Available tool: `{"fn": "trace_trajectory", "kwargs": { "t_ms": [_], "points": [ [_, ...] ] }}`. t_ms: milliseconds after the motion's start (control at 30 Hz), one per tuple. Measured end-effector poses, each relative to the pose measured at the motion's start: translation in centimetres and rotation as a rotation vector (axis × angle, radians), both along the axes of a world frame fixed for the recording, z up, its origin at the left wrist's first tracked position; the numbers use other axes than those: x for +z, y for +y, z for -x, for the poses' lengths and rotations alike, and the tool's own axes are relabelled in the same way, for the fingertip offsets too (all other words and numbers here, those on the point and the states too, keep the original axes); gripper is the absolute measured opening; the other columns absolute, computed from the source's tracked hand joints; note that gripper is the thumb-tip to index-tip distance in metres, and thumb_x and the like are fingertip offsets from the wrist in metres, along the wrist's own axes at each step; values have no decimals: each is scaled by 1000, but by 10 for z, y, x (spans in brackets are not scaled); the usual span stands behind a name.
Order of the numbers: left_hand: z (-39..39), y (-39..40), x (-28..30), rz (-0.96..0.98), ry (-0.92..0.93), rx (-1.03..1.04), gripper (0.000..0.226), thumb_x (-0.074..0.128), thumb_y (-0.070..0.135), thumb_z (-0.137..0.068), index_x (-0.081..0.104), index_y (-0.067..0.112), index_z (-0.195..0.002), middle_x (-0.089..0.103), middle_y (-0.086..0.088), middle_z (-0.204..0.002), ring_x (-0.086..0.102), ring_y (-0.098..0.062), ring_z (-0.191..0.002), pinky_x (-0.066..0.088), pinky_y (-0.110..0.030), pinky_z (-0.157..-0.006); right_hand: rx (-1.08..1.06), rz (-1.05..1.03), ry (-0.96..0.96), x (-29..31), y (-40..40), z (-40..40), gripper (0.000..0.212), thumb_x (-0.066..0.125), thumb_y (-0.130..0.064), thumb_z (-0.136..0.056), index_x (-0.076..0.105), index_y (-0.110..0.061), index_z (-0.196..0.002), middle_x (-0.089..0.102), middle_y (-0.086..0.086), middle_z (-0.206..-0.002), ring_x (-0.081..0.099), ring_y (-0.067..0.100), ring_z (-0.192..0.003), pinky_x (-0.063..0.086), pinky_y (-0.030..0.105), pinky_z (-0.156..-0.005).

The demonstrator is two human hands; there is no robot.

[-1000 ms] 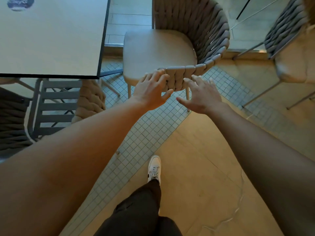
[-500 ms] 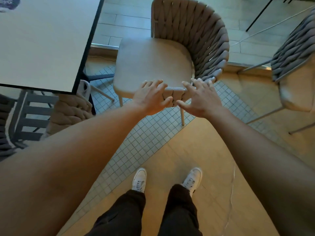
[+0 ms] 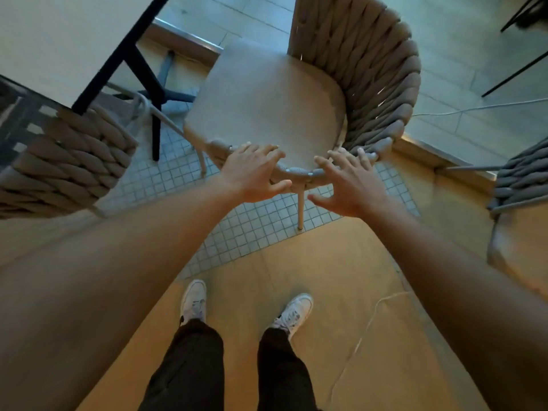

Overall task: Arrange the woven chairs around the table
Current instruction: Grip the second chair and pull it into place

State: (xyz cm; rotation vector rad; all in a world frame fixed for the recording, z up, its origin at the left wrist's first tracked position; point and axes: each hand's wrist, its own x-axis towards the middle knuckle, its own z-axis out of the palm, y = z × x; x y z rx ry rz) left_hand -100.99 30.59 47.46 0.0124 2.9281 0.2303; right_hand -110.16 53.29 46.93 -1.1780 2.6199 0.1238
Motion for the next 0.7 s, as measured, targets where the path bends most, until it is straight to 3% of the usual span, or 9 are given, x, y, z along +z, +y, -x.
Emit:
{"fn": "trace_trajectory", "kwargs": {
  "t_ms": [233, 467, 567, 700],
  "points": [
    [15, 24, -16, -7, -49, 59, 82, 51, 75, -85, 45, 22, -146, 49, -3, -149, 46, -25, -136, 28, -48, -119, 204, -33, -8, -11, 10, 57, 101, 49, -87, -77, 29, -27, -157, 36, 11, -162, 28, 33, -152, 13, 61, -123],
    [55, 46, -31, 8, -123, -60, 95, 50, 90, -73, 46, 26, -144, 54, 1, -143, 51, -23, -130, 33, -46, -114, 404, -193, -60, -6, 18, 118, 112, 56, -89, -70, 22, -32, -160, 31, 5, -165, 31, 30, -150, 10, 56, -124],
    [71, 55, -37, -2, -185, -61, 97, 43, 96, -69, 51, 28, -137, 62, 3, -127, 59, -22, -115, 42, -44, -103, 468, -267, -60, -7, 23, 132, 109, 55, -91, -70, 27, -33, -158, 36, 3, -162, 36, 27, -147, 15, 53, -123],
    [77, 67, -44, 16, -237, -17, 88, 38, 100, -65, 57, 27, -109, 63, 4, -97, 54, -18, -80, 47, -37, -73, 557, -304, -34, -18, 20, 143, 96, 54, -90, -73, 42, -33, -150, 53, -3, -147, 52, 21, -131, 34, 43, -114]
  ]
}}
